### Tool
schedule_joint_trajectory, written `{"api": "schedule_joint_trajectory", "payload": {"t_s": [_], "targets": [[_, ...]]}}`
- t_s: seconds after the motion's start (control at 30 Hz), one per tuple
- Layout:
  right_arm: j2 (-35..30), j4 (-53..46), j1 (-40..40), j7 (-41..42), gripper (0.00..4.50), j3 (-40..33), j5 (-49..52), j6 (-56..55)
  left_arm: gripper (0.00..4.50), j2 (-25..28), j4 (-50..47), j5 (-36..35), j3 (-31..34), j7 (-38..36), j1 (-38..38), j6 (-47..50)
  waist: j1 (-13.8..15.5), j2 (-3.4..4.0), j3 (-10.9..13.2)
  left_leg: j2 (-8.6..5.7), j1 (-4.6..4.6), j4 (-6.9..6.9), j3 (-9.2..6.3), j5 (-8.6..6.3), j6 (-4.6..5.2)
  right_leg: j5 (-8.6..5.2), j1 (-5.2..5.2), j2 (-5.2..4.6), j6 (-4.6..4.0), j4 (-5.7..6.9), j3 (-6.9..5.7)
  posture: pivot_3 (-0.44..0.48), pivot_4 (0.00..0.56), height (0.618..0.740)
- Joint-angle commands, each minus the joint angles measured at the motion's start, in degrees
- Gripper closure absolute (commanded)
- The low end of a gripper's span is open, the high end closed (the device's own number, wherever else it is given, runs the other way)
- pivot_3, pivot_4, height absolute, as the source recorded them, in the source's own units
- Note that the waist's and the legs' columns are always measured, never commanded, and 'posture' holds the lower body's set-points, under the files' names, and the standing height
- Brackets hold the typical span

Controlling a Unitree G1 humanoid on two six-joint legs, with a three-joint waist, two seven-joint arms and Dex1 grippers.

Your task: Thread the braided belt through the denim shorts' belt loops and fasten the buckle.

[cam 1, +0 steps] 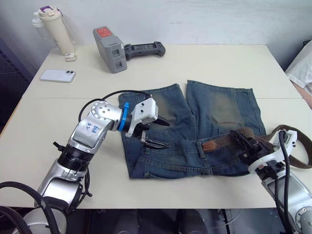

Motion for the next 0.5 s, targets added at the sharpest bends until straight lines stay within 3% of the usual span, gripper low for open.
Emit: {"api": "schedule_joint_trajectory", "payload": {"t_s": [0.03,0.5], "targets": [[0.33,-0.93,-0.18,1.61,4.46,0.21,-1.21,0.25,0.0,0.21,-1.95,-0.56,0.61,-0.18,-0.98,-0.48,0.01,0.0,0.0,0.0,0.0,0.0,0.0,0.0,0.0,0.0,0.0,0.0,0.0,0.0,0.0,0.0,0.15,0.74],[1.87,1.58,0.23,6.03,4.46,3.88,-6.04,2.31,0.0,0.37,-1.89,-0.28,0.66,-0.03,-0.99,-0.76,-0.01,0.0,0.0,0.0,0.0,0.0,0.0,0.0,0.0,0.0,0.0,0.0,0.0,0.0,0.0,0.0,0.15,0.74]]}}
